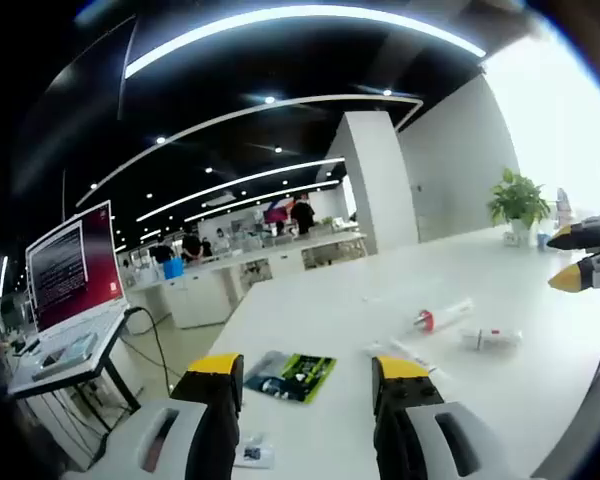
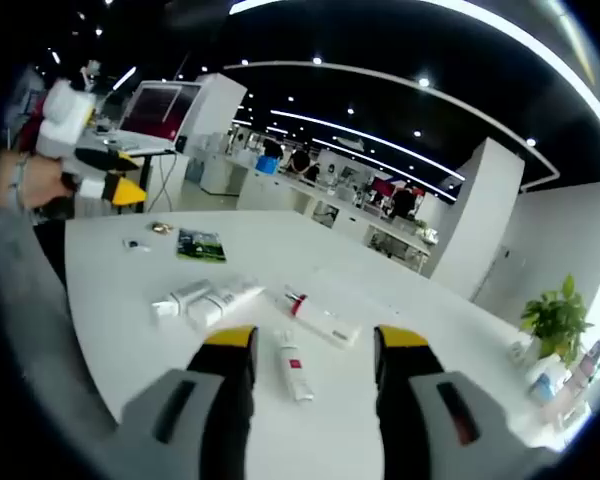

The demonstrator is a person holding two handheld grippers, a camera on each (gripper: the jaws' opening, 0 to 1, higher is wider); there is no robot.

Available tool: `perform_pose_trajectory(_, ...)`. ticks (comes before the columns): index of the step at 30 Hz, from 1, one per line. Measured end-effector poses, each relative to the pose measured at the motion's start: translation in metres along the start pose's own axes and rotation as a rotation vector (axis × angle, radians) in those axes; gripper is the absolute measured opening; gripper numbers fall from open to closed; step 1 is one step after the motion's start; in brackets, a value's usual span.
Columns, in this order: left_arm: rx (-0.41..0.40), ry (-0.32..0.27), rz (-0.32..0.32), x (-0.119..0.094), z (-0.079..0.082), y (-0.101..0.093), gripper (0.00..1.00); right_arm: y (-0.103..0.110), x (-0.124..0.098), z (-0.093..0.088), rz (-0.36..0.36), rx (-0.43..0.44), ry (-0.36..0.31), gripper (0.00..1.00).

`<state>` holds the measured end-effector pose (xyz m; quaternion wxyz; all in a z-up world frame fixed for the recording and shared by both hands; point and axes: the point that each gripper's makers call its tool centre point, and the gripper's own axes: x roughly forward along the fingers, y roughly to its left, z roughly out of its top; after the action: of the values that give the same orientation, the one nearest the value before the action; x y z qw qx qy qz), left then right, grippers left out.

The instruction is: Arrange the skincare products in the storage area until every visible bottle or jar stands upright without overlapping.

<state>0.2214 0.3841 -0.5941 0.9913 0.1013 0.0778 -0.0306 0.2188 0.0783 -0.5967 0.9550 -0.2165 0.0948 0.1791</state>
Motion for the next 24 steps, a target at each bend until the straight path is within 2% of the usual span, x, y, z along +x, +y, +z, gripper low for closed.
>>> perform_pose_trajectory(2, 0.006, -0.012, 0.002, 0.000, 0.003, 0.000, 0.54, -0.010, 0.000, 0.002, -0.039, 0.014, -0.015, 0.48)
perform_pose_trajectory(3, -0.004, -0.024, -0.008, 0.000, 0.005, -0.002, 0.54, -0.019, -0.001, 0.007, -0.077, 0.045, -0.044, 0.48)
perform_pose_trajectory(4, -0.011, -0.026, -0.014, 0.000, 0.005, -0.003, 0.55, -0.022, -0.001, 0.009, -0.085, 0.074, -0.057, 0.48)
perform_pose_trajectory(7, -0.046, -0.025, -0.017, 0.001, 0.006, -0.001, 0.55, -0.029, -0.002, 0.008, -0.086, 0.187, -0.084, 0.50)
perform_pose_trajectory(8, -0.060, -0.029, -0.014, 0.001, 0.007, 0.000, 0.55, -0.031, -0.003, 0.009, -0.091, 0.199, -0.090, 0.51)
perform_pose_trajectory(11, -0.100, -0.039, -0.001, 0.000, 0.009, 0.007, 0.55, -0.040, -0.007, 0.019, -0.109, 0.305, -0.172, 0.54)
perform_pose_trajectory(14, -0.167, -0.075, 0.020, -0.002, 0.015, 0.016, 0.55, -0.042, -0.006, 0.022, -0.103, 0.362, -0.220, 0.58)
perform_pose_trajectory(18, -0.180, -0.064, 0.026, -0.002, 0.013, 0.019, 0.55, -0.044, 0.000, 0.011, -0.111, 0.386, -0.184, 0.60)
perform_pose_trajectory(22, -0.198, -0.105, 0.020, -0.006, 0.021, 0.019, 0.54, -0.040, 0.002, 0.001, -0.118, 0.397, -0.132, 0.60)
perform_pose_trajectory(24, -0.177, -0.115, 0.052, -0.008, 0.023, 0.023, 0.53, -0.032, 0.003, 0.001, -0.085, 0.395, -0.119, 0.60)
